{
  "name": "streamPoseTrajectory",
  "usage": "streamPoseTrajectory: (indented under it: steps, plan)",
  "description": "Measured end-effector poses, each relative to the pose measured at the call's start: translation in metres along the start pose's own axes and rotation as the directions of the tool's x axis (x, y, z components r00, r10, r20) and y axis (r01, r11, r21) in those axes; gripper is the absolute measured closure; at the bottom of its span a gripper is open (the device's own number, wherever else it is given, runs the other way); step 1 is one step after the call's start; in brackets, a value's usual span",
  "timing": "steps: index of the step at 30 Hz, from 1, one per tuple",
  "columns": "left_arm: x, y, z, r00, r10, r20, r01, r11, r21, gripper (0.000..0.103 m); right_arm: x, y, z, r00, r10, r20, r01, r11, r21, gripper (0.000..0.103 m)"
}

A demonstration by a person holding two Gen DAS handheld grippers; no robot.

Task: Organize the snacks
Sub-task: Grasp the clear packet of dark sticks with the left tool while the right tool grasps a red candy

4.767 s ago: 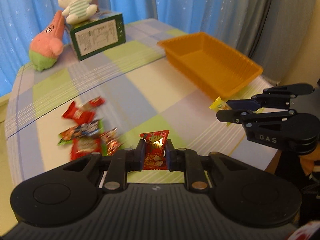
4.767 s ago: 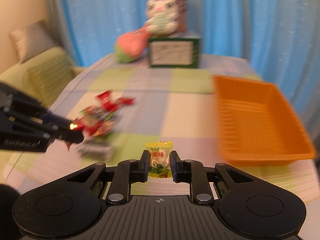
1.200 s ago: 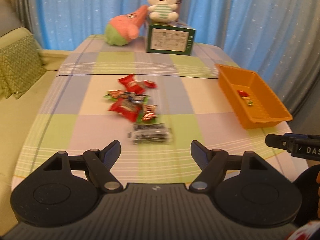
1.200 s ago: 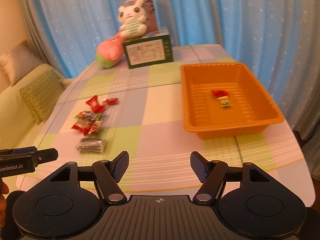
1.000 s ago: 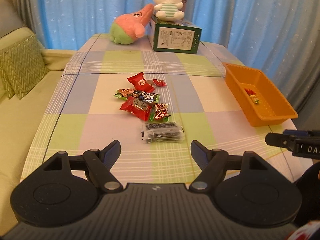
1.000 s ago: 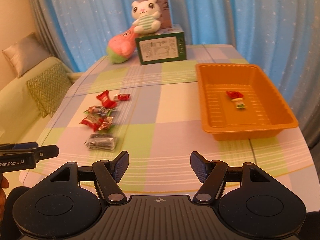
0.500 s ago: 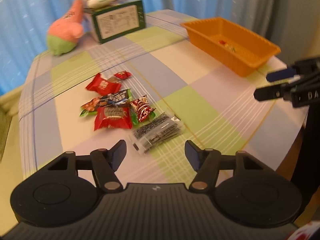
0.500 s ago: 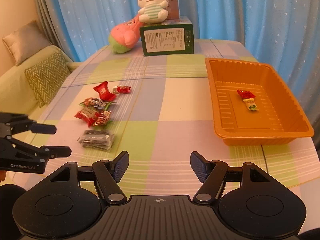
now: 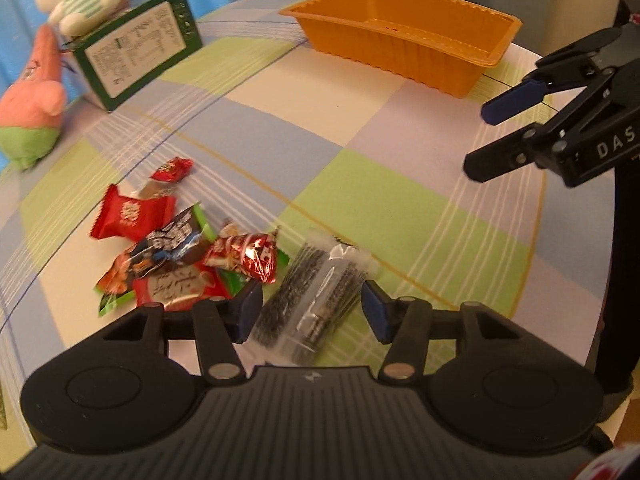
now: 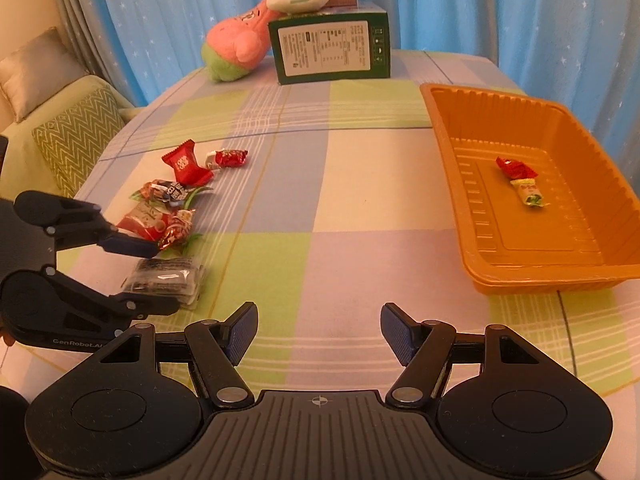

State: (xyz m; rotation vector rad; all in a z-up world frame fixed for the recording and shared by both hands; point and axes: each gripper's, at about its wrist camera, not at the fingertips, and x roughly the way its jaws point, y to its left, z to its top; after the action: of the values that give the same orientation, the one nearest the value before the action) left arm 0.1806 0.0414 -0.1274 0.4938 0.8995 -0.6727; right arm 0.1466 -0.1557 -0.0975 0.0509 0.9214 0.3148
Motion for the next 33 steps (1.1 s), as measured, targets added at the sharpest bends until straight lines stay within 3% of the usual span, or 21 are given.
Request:
streamPoseTrajectory:
  steps: [2, 6, 13, 19, 24, 28, 33]
  plan:
    - [0.004, 0.001, 0.002, 1.0, -0.014, -0.017, 0.014, 1.0, 0.007, 0.052, 0.004, 0.0, 0.0, 1.0, 0.002, -0.005, -0.002, 1.0, 0.002, 0.035]
    - [0.004, 0.001, 0.002, 0.999, -0.021, -0.047, 0.019, 0.999, -0.049, 0.066, 0.008, 0.0, 0.001, 1.0, 0.004, -0.008, -0.004, 1.0, 0.009, 0.035]
    - [-0.009, -0.006, -0.002, 0.997, 0.024, -0.075, -0.035, 0.987, -0.155, 0.069, 0.012, 0.004, 0.007, 1.0, 0.019, 0.002, -0.019, 1.0, 0.013, 0.035]
    - [-0.04, -0.004, -0.011, 0.998, 0.055, -0.037, -0.062, 0.97, -0.237, 0.07, 0.016, 0.017, 0.021, 0.998, 0.063, 0.028, -0.063, 0.998, -0.004, 0.035]
    - [-0.064, 0.015, -0.026, 0.992, 0.126, -0.022, -0.125, 0.92, -0.371, 0.07, 0.026, 0.036, 0.037, 0.991, 0.121, 0.05, -0.119, 0.992, -0.031, 0.035]
    - [-0.076, 0.035, -0.037, 0.978, 0.207, -0.036, -0.199, 0.857, -0.476, 0.07, 0.042, 0.056, 0.047, 0.984, 0.173, 0.051, -0.169, 0.983, -0.073, 0.036]
    - [-0.087, 0.048, -0.044, 0.966, 0.259, -0.021, -0.226, 0.799, -0.557, 0.07, 0.069, 0.082, 0.058, 0.976, 0.219, 0.021, -0.215, 0.969, -0.12, 0.052]
